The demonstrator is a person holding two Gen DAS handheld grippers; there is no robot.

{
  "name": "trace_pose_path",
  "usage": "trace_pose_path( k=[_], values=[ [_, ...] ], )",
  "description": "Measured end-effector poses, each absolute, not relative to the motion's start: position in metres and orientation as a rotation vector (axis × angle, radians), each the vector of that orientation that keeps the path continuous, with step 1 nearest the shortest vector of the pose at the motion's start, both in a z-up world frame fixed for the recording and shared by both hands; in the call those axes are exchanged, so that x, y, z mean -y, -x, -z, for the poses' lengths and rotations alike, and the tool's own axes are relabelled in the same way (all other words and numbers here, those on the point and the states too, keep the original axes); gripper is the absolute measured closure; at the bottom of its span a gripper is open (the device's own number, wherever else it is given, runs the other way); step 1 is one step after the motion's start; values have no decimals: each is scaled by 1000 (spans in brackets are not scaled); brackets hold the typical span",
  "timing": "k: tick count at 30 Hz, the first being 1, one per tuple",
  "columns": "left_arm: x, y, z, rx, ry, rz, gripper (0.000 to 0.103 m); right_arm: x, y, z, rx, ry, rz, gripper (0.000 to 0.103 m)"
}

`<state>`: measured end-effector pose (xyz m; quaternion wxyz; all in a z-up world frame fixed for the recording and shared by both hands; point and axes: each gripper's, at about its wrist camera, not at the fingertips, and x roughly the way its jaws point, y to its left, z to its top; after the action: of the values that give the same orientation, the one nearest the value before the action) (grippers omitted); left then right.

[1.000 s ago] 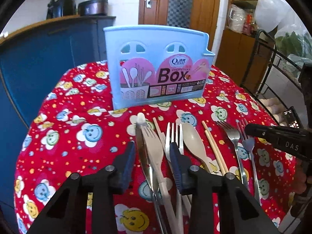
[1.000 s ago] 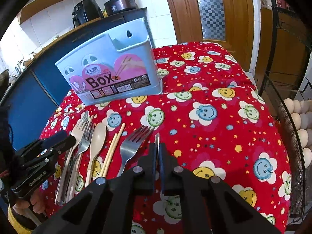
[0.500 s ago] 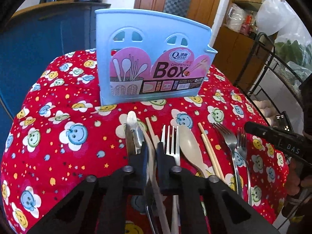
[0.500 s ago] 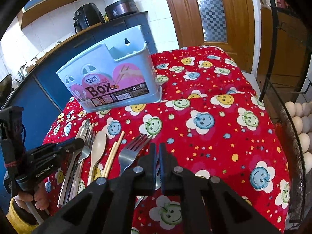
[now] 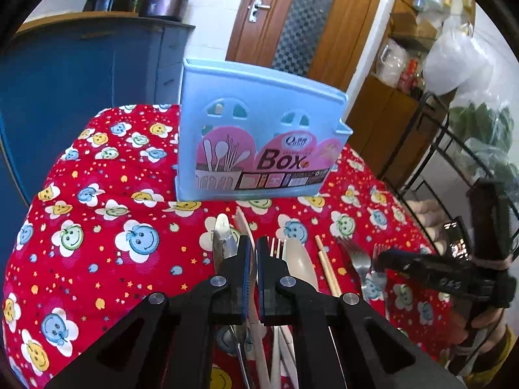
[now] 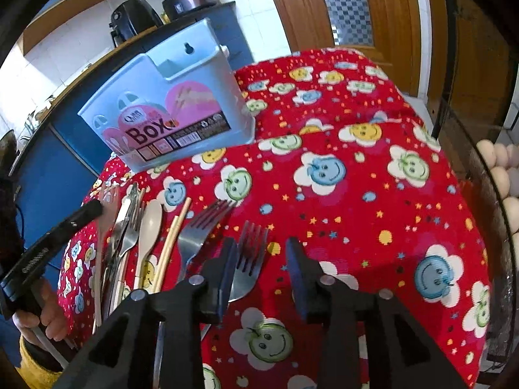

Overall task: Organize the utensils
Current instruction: 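Close the left tool on its silver fork while the right tool closes on its fork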

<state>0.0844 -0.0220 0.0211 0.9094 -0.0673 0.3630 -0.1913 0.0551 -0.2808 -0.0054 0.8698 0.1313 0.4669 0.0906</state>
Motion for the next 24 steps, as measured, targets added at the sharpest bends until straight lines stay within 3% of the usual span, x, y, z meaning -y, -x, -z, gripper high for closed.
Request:
trace_pose_path(
  k=[5,8,11,20,24],
  values=[
    [22,-79,-25,-726,136,403,100,281,-62,9,-970,-303,-229,69],
    [20,-78,-27,-720,143,410,100,284,-67,11,-975,-347,-257,89],
    [19,-77,-25,-734,139,412,100,289,-68,13,-978,-420,-287,98],
    [12,-81,-12,-794,158,400,94,281,-62,10,-963,-354,-255,99],
    [16,-84,-3,-828,147,399,80,279,-63,10,-963,-341,-252,99]
  ],
)
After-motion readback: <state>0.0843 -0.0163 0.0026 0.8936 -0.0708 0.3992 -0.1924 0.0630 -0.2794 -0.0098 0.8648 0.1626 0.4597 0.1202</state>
